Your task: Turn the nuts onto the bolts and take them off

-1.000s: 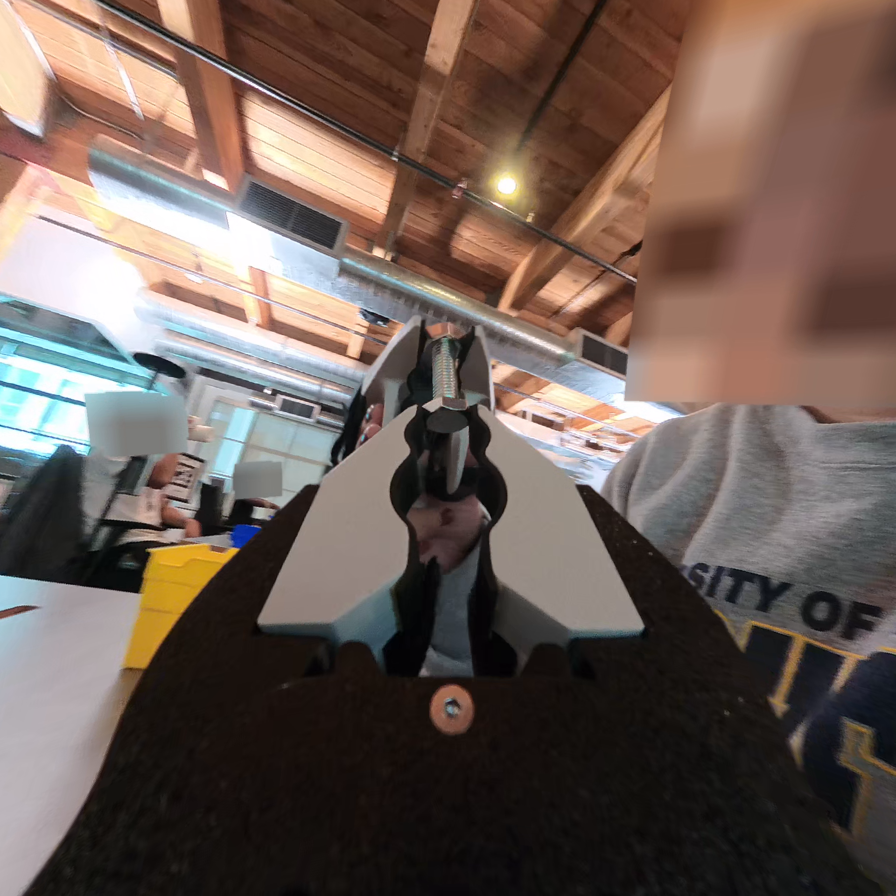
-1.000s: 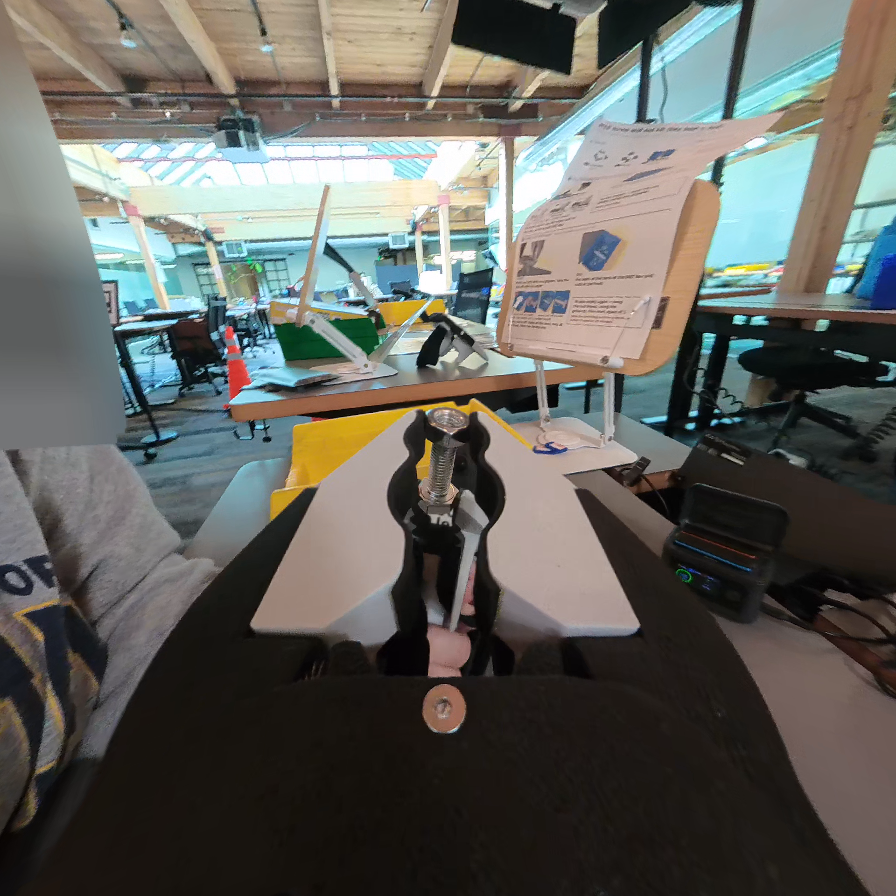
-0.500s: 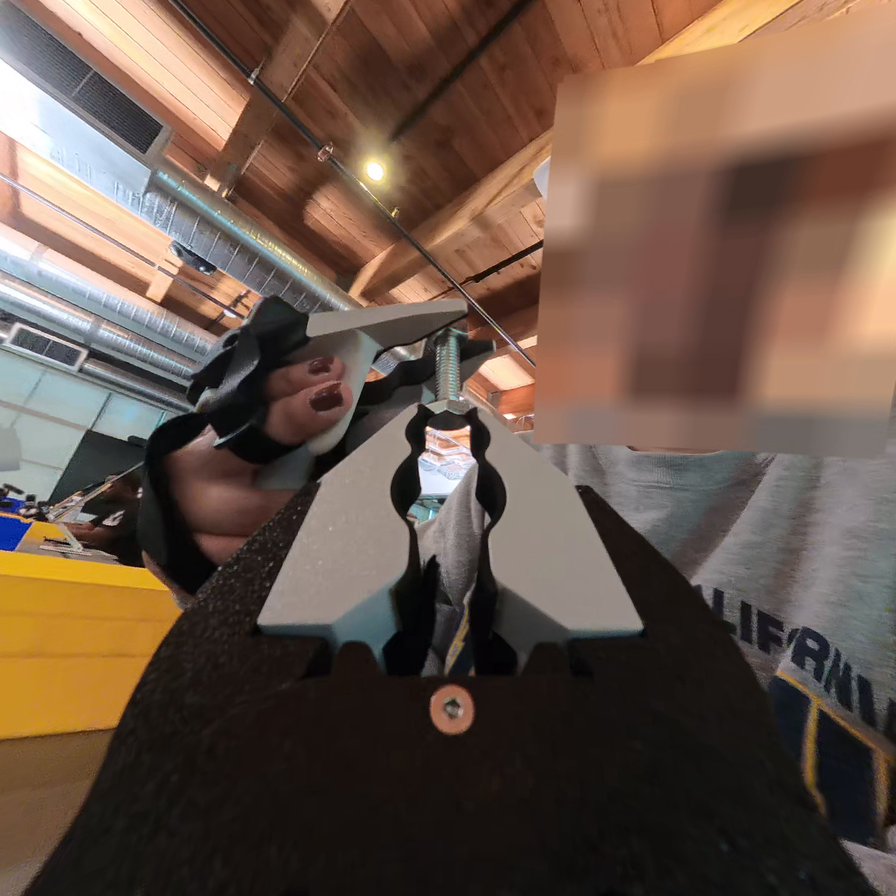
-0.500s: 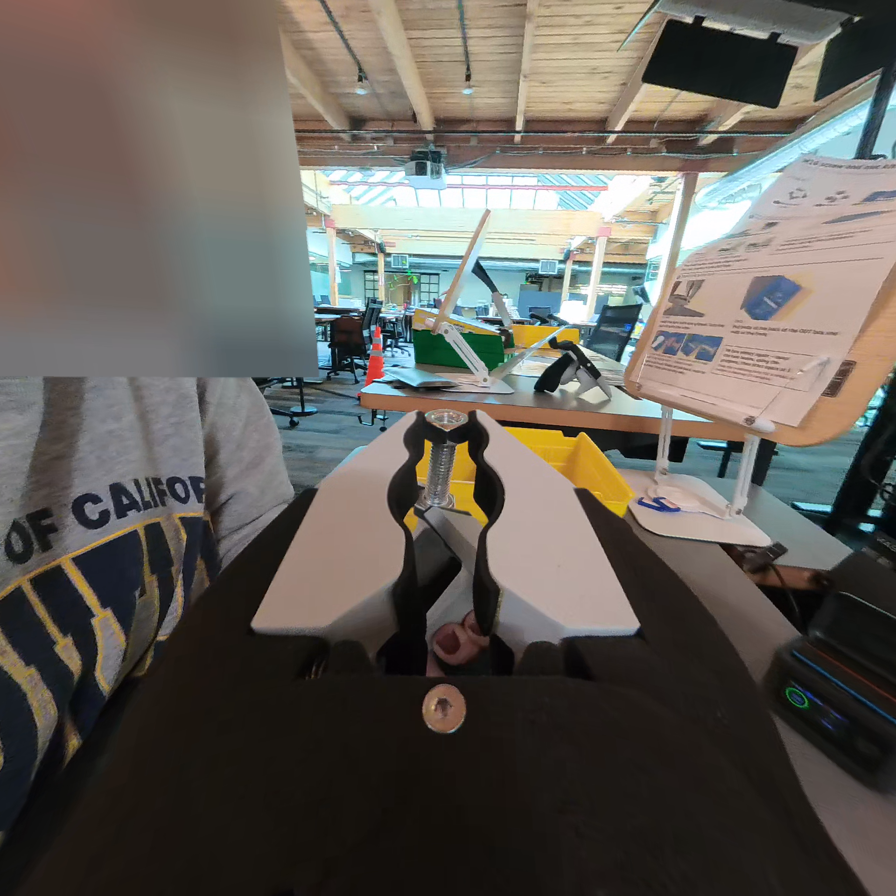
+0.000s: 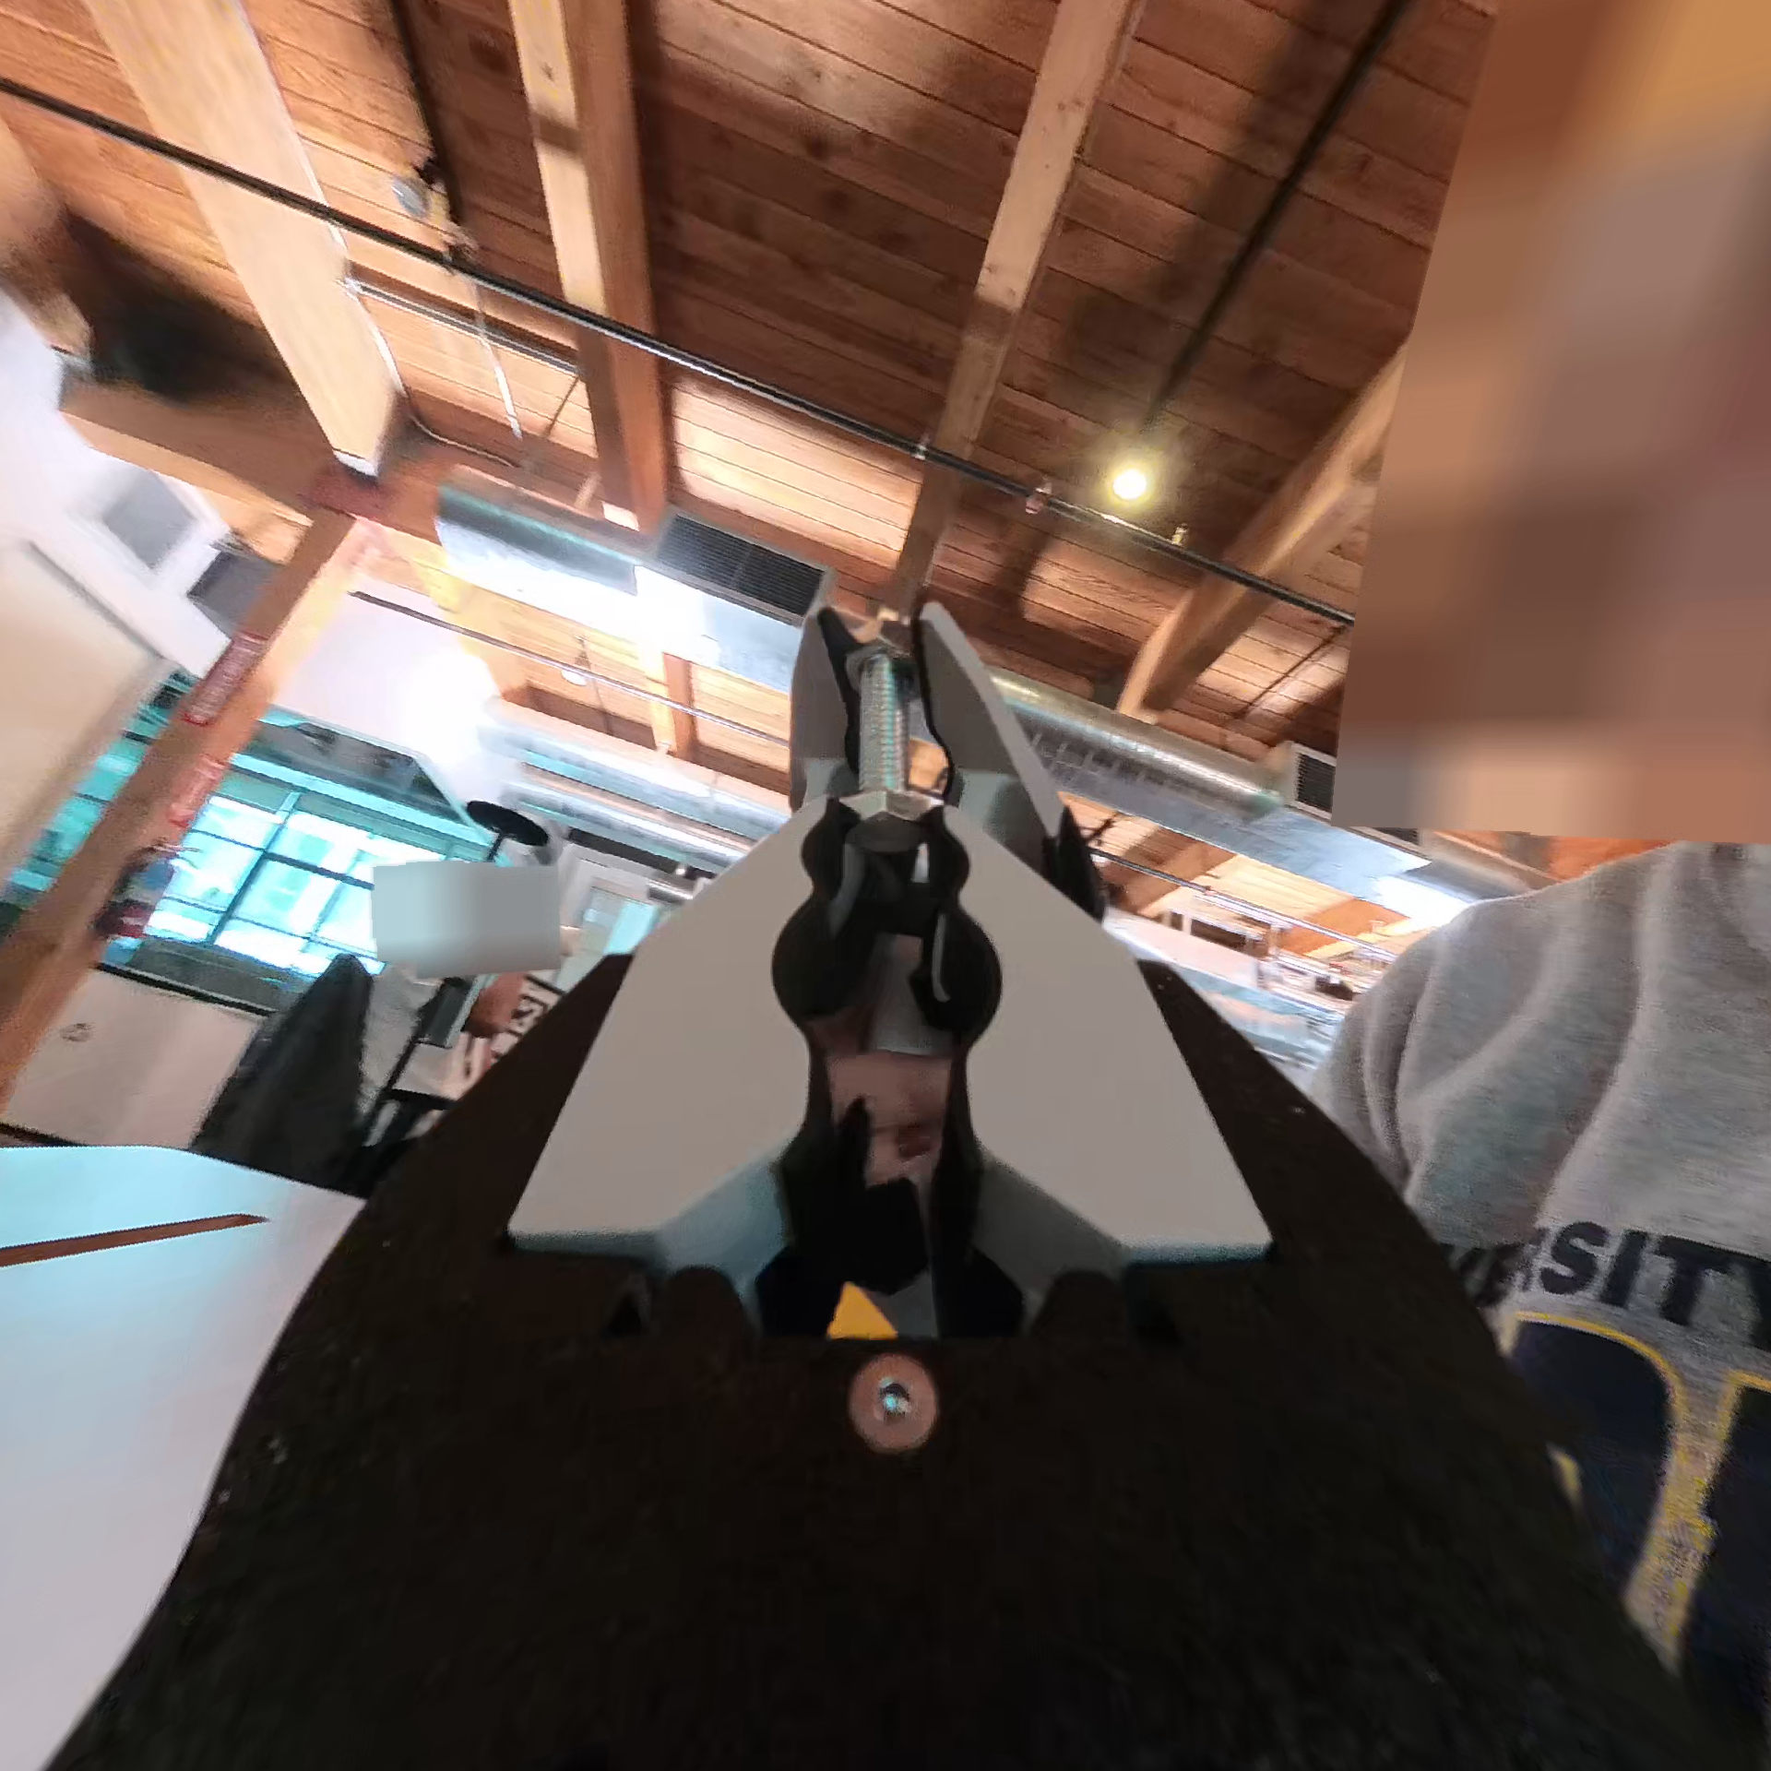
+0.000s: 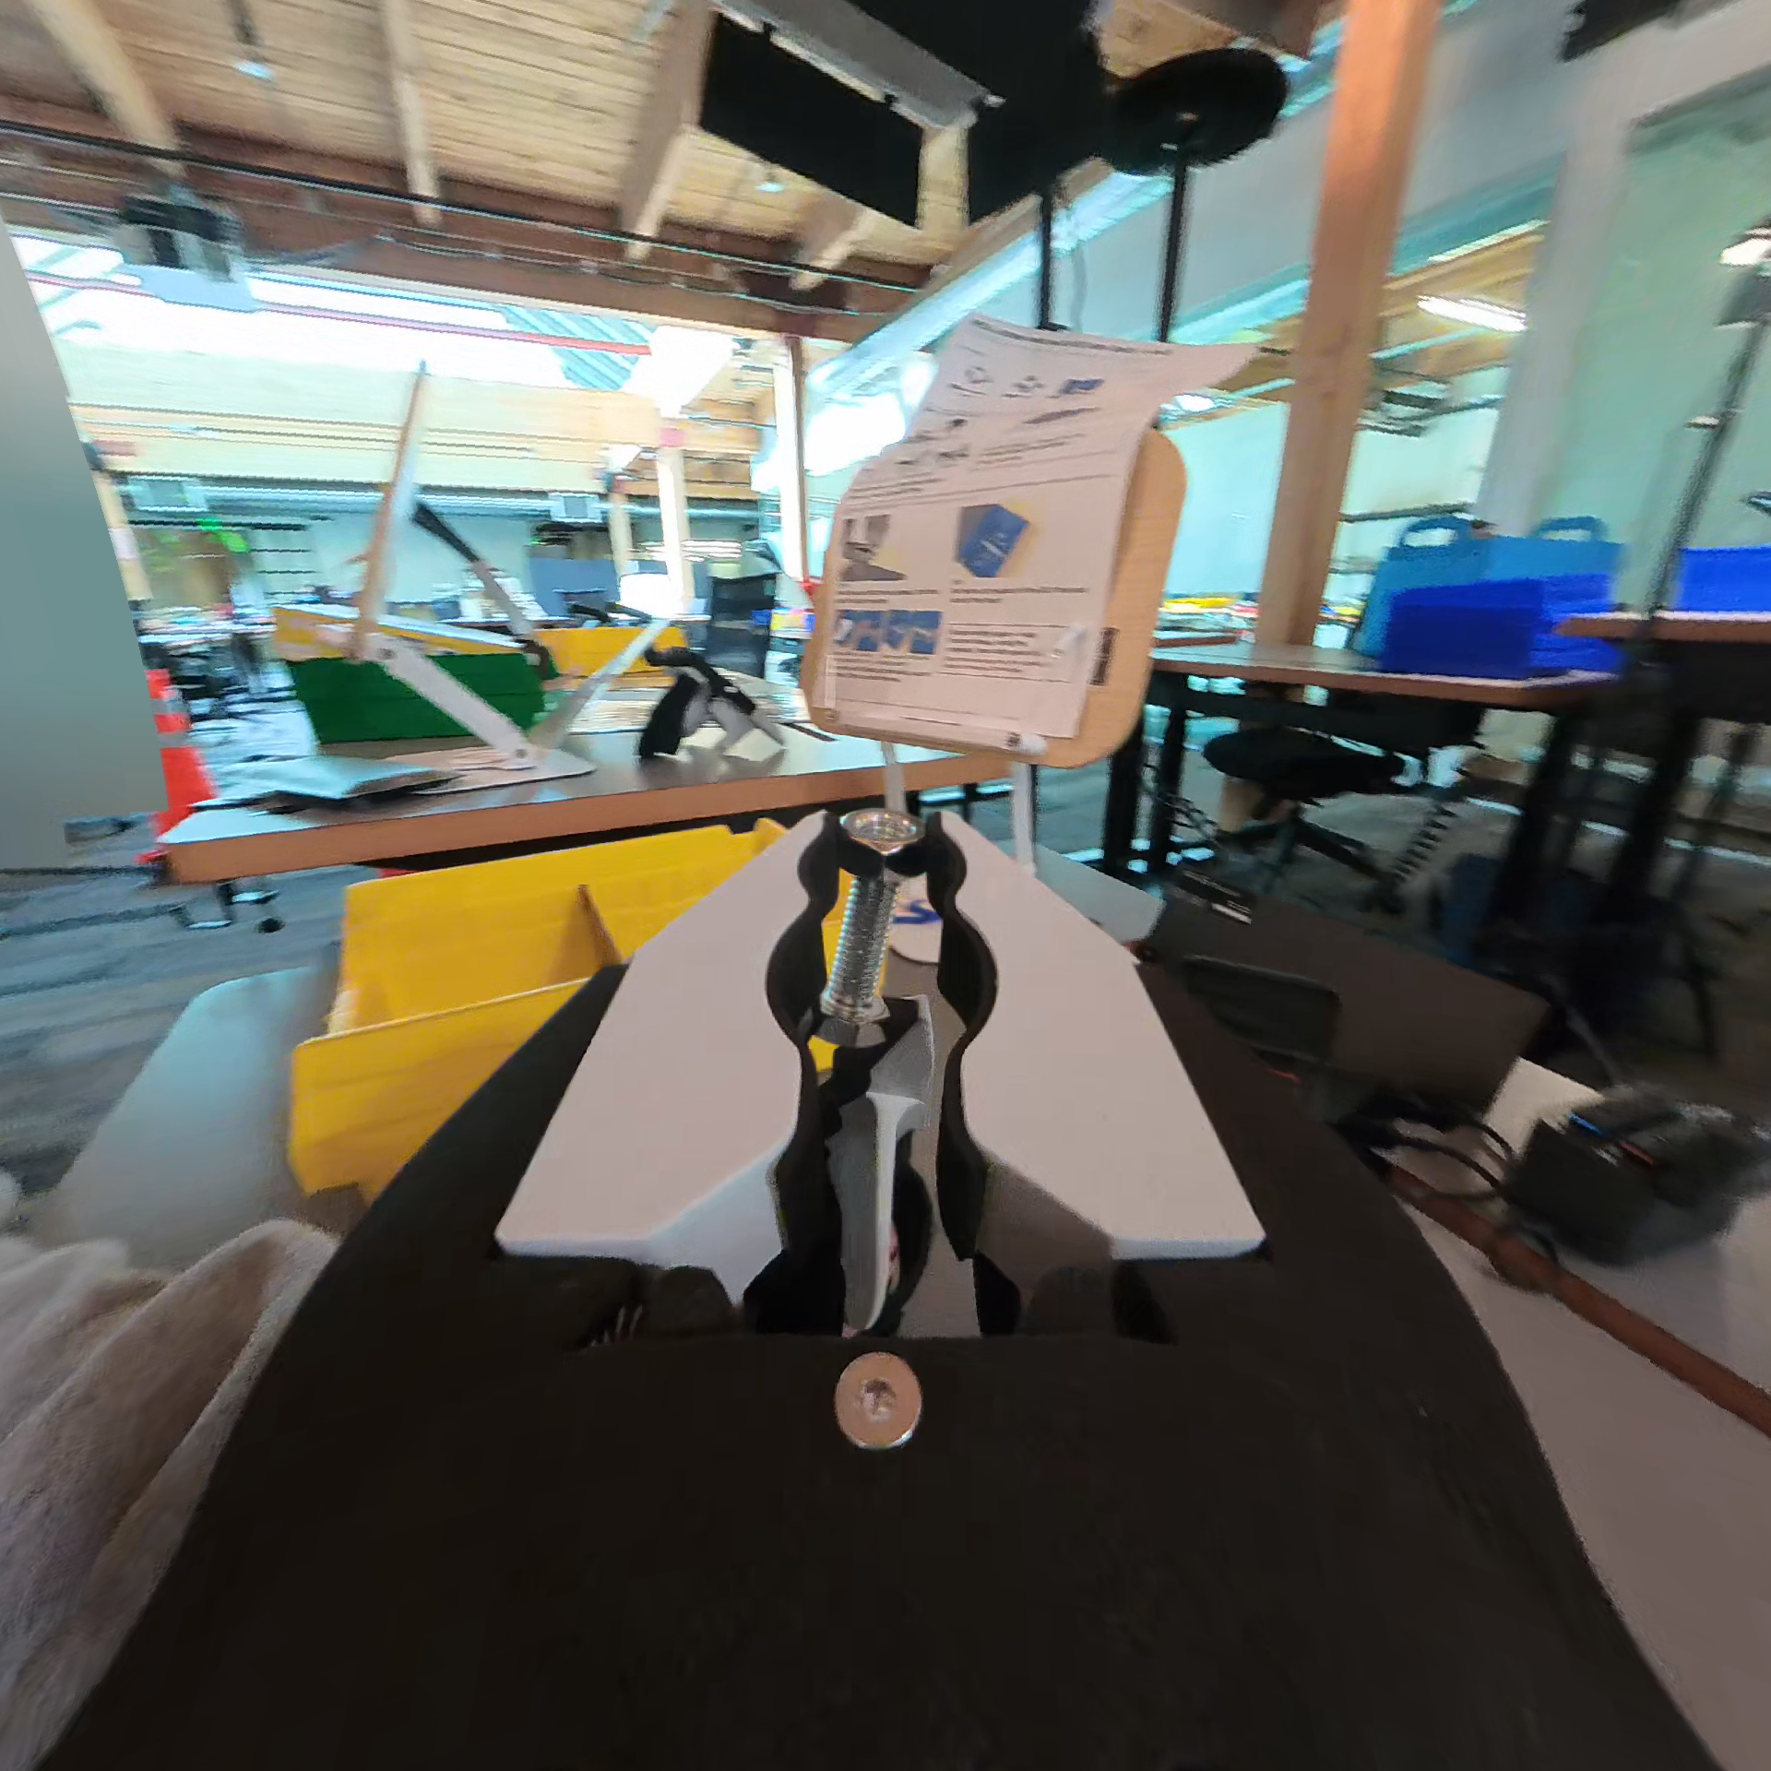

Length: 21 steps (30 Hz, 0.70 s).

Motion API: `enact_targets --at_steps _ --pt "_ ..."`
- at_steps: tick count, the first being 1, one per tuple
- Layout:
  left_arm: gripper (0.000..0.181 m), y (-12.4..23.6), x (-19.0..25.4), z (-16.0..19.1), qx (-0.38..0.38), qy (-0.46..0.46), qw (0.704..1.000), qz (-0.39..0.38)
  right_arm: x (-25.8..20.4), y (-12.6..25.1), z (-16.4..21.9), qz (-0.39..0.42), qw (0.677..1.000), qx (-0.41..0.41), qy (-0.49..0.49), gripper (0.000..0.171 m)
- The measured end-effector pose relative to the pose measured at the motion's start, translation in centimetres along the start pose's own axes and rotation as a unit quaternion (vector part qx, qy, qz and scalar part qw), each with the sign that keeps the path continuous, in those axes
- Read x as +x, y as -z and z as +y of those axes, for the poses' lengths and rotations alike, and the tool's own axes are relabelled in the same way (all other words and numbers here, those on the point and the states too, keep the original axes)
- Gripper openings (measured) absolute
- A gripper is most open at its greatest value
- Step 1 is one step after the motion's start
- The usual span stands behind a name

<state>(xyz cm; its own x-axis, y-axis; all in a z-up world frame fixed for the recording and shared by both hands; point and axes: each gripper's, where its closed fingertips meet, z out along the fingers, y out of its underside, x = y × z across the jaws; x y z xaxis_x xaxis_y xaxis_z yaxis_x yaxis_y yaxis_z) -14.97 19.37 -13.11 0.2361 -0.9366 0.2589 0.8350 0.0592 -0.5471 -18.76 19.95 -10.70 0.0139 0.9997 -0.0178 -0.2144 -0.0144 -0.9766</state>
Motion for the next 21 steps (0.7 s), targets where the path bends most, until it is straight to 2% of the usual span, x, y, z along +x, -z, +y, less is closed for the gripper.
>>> enact_targets --at_steps 5,8,12,21 --pt "0.015 0.4 -0.8 -0.1 -0.003 -0.016 0.999 -0.028 0.8 -0.2 0.6 0.075 0.997 -0.026 0.006 0.017" --pt "0.015 0.5 -1.0 0.0 -0.023 -0.03 0.999 -0.033 0.9 0.1 0.6 0.077 0.995 -0.064 0.017 0.016" --pt "0.015 0.6 -1.4 0.3 -0.057 -0.075 0.994 -0.056 1.2 0.5 0.9 0.073 0.993 -0.091 -0.021 0.016" --pt "0.015 0.6 -1.5 0.1 -0.035 -0.047 0.997 -0.052 1.3 0.4 0.9 0.077 0.994 -0.075 -0.032 0.016"
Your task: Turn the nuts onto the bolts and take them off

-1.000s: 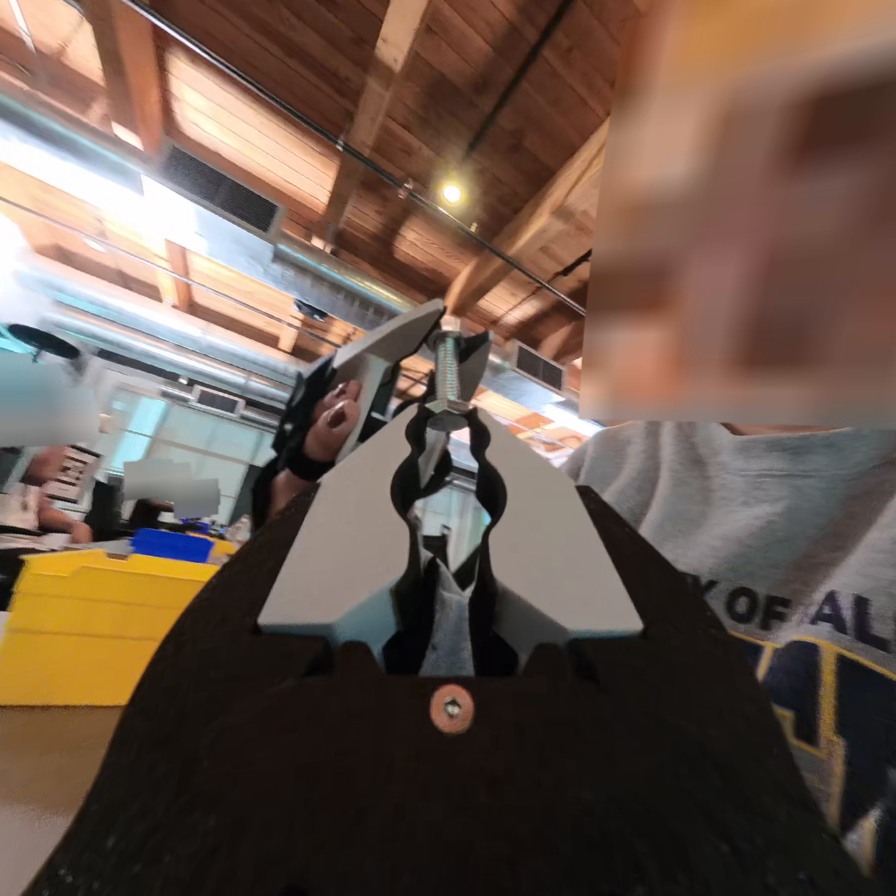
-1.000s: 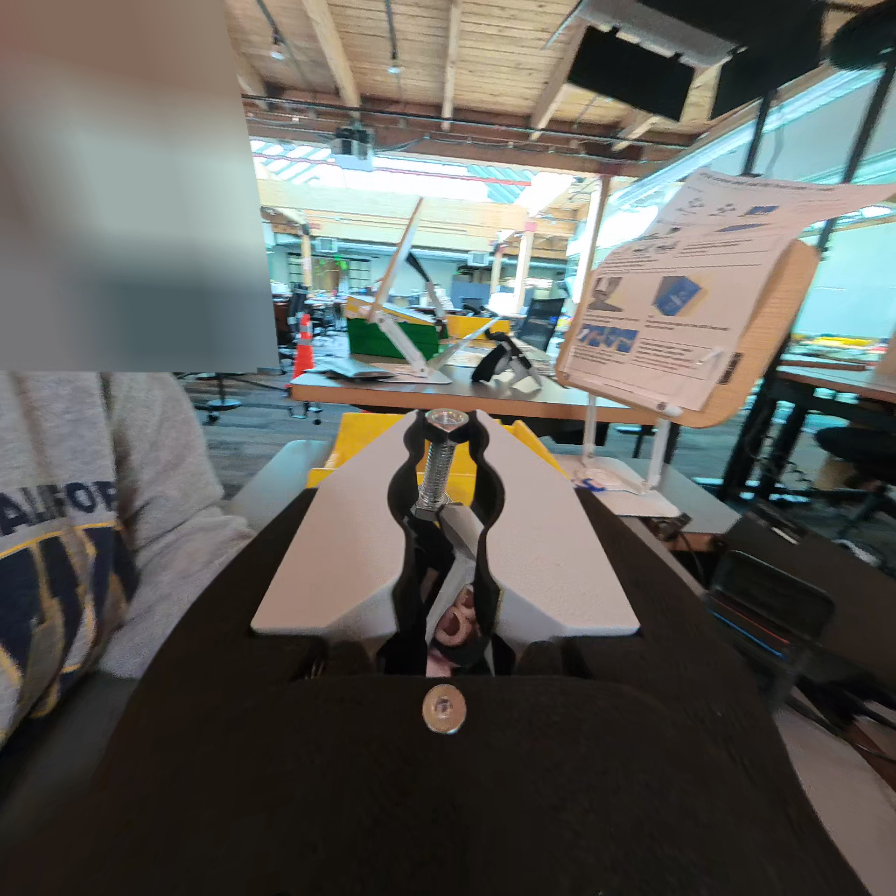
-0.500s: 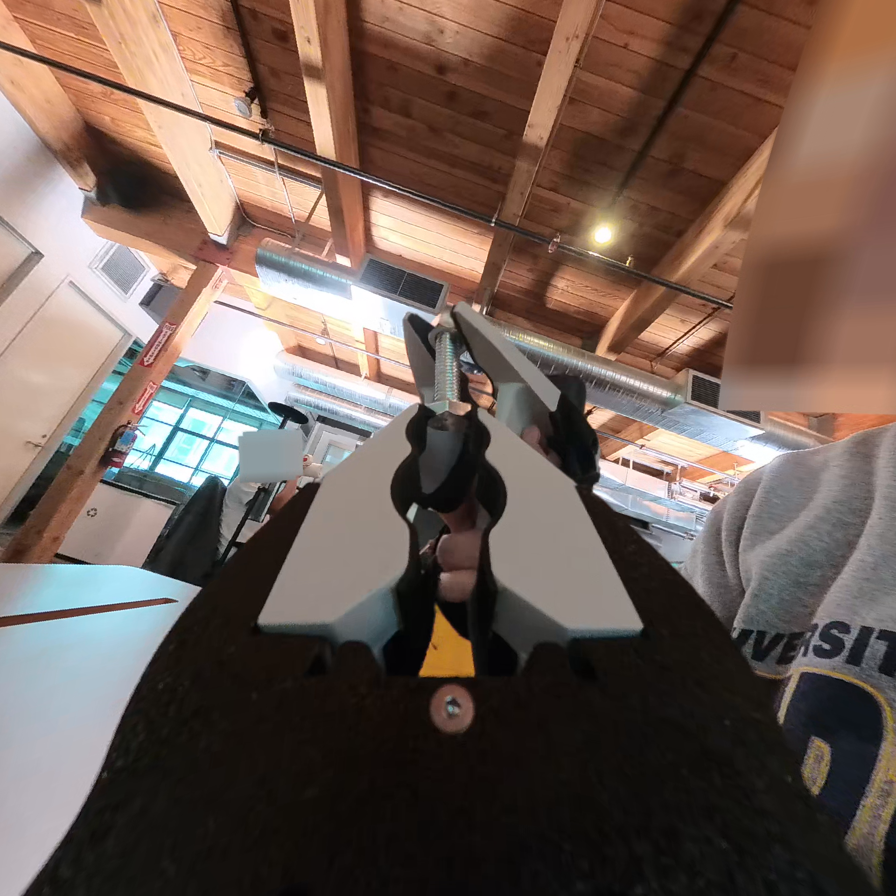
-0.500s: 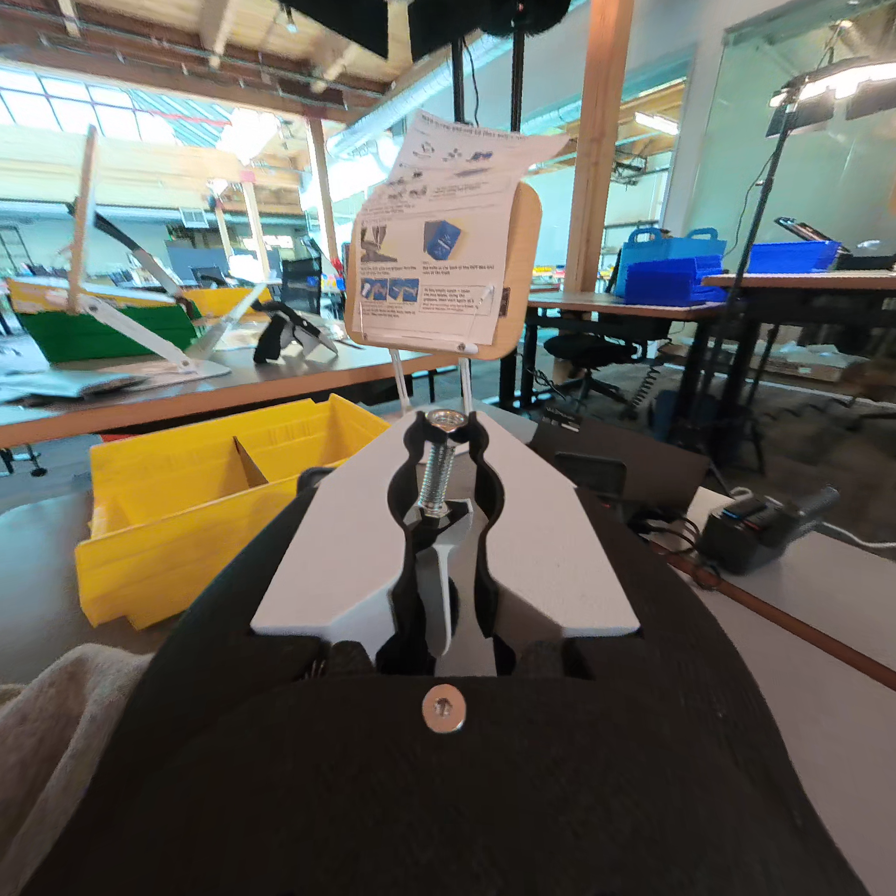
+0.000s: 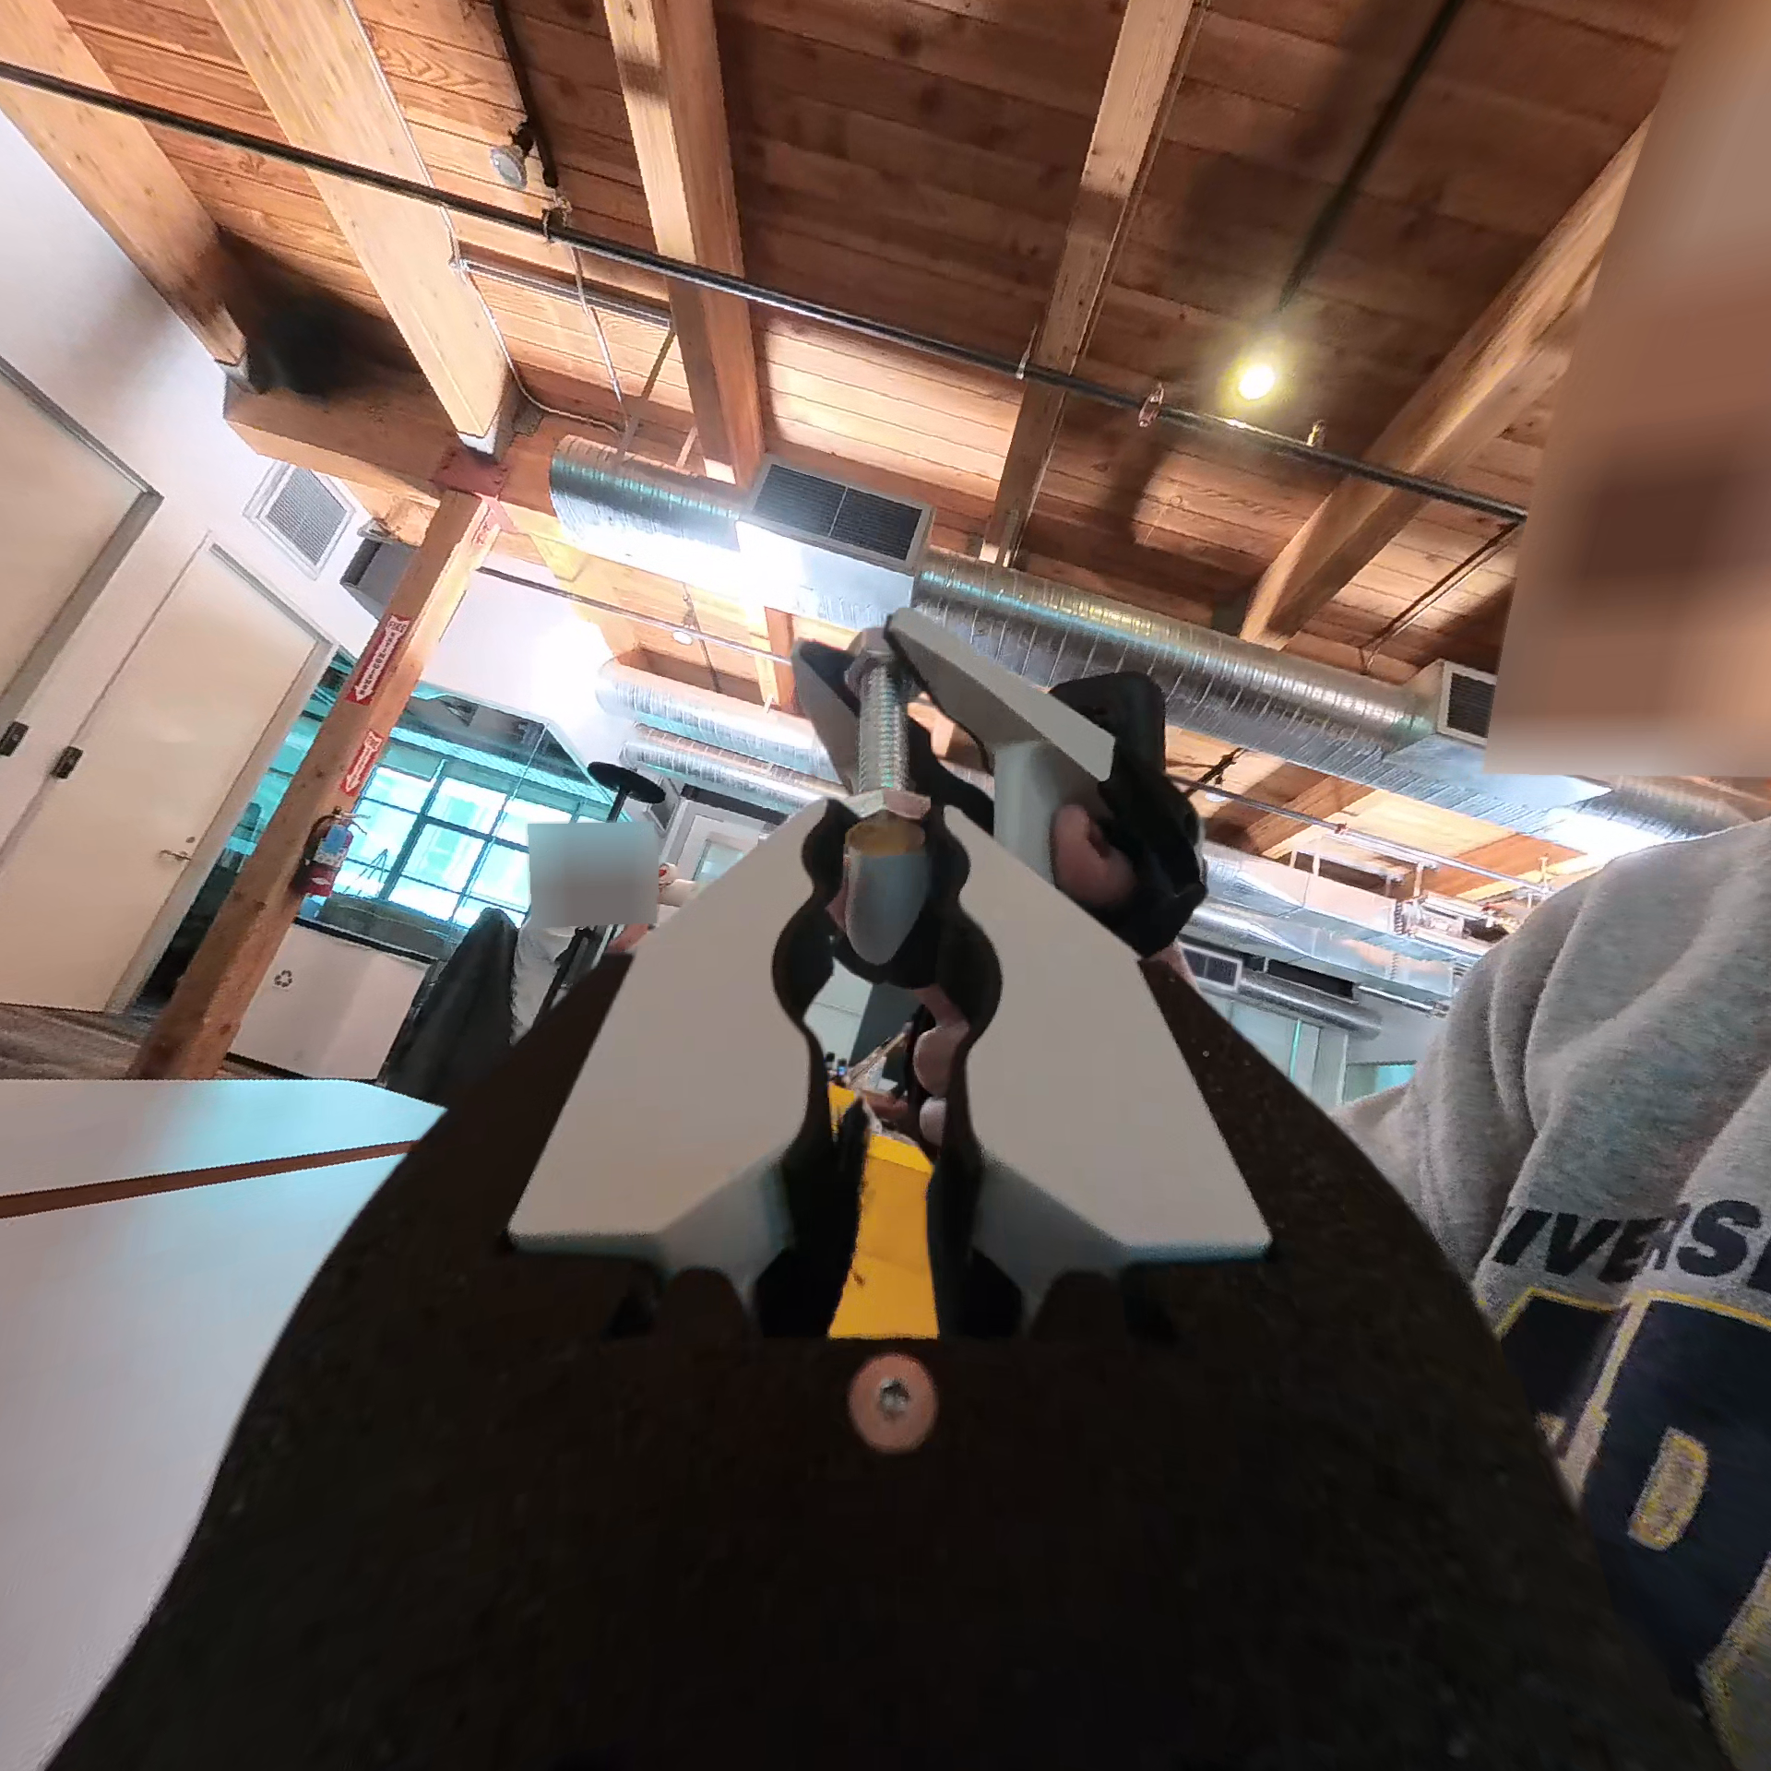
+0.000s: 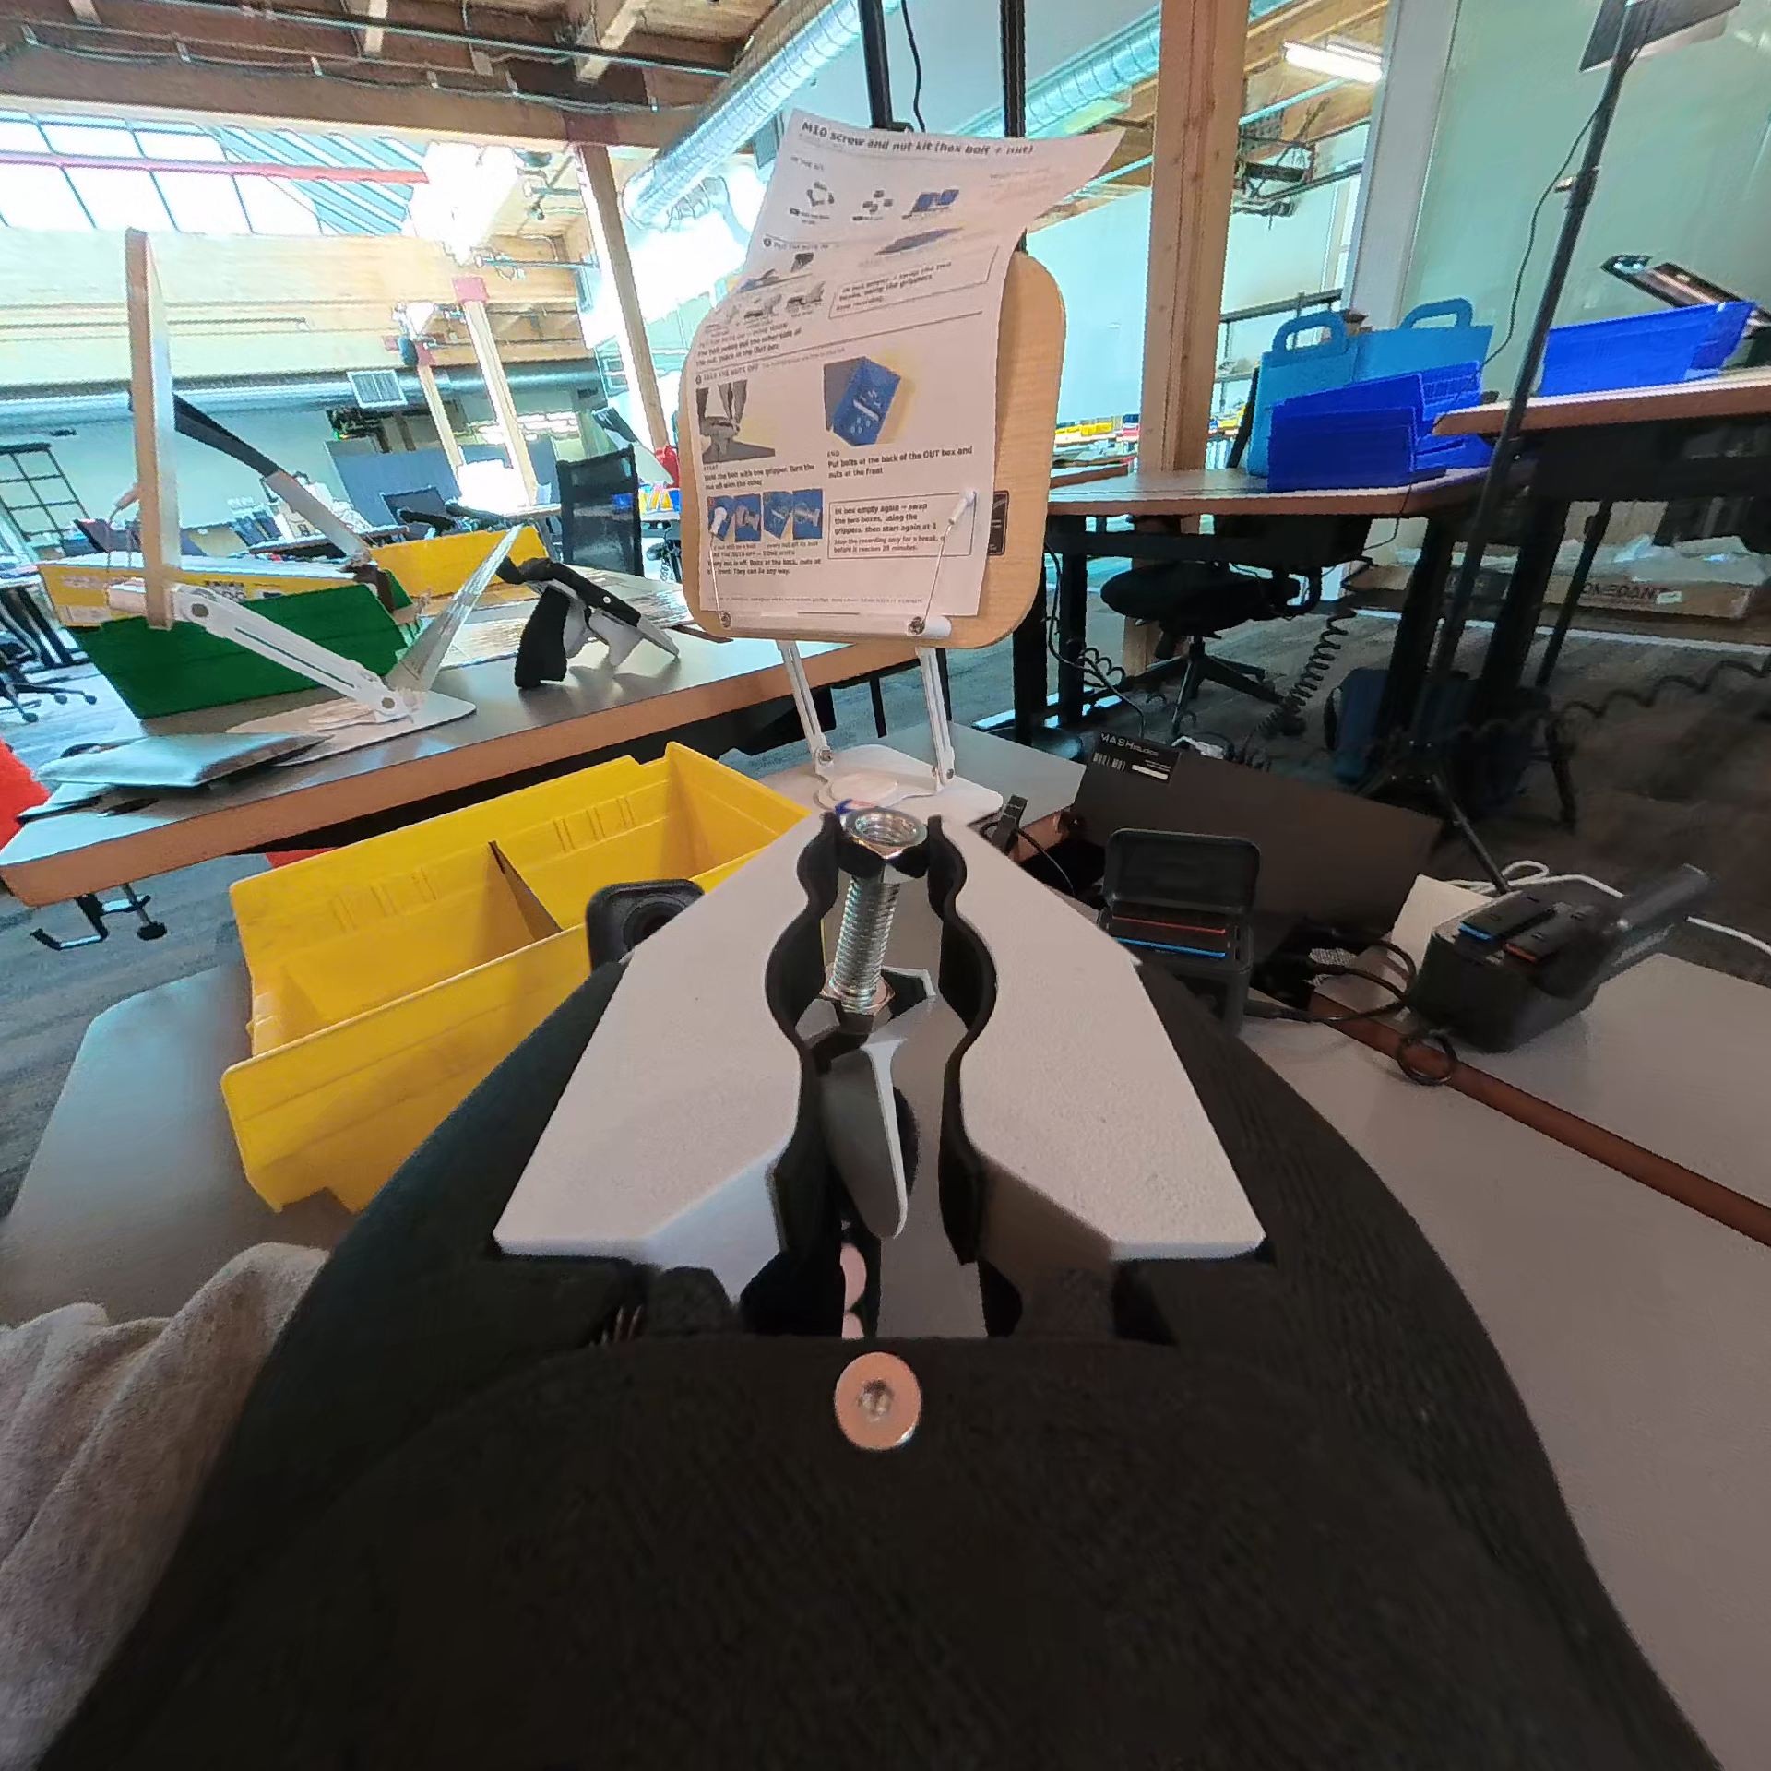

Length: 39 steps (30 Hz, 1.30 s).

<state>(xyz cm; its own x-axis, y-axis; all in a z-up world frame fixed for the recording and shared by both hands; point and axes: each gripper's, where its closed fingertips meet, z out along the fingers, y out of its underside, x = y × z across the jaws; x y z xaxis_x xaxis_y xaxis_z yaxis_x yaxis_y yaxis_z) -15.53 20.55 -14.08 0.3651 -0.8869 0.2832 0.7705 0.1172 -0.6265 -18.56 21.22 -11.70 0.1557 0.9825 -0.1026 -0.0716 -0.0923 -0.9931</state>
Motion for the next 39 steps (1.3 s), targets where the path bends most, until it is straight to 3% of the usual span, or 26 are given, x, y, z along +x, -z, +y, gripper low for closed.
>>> enact_targets --at_steps 8,17,19,23,27,30,33,39 --pt "0.015 0.5 -0.1 -1.0 0.033 0.038 0.999 0.016 -0.2 0.1 -0.4 -0.002 1.0 0.021 0.012 0.02" --pt "0.015 0.6 -0.9 -0.7 0.02 0.048 0.999 -0.003 1.0 -0.5 0.3 -0.018 0.999 0.046 0.0 0.018" --pt "0.015 0.6 -1.4 -0.2 -0.002 0.037 0.999 -0.023 2.0 -0.3 0.4 -0.008 0.995 0.099 0.01 0.026" --pt "0.015 0.8 -3.0 1.3 -0.066 -0.009 0.994 -0.084 3.9 1.2 1.8 0.004 0.984 0.179 -0.008 0.026" --pt "0.015 1.3 -3.8 1.8 -0.126 -0.06 0.984 -0.109 3.7 0.7 3.3 -0.088 0.985 0.128 -0.076 0.025" --pt "0.015 2.1 -4.4 3.1 -0.215 -0.111 0.963 -0.12 3.1 0.7 4.9 -0.14 0.978 0.098 -0.122 0.027" --pt "0.015 2.7 -4.4 4.7 -0.278 -0.133 0.945 -0.112 3.7 1.4 6.0 -0.139 0.974 0.109 -0.14 0.009" --pt "0.015 3.0 -5.0 6.5 -0.323 -0.125 0.93 -0.122 4.1 2.3 6.9 -0.139 0.978 0.109 -0.113 0.007"
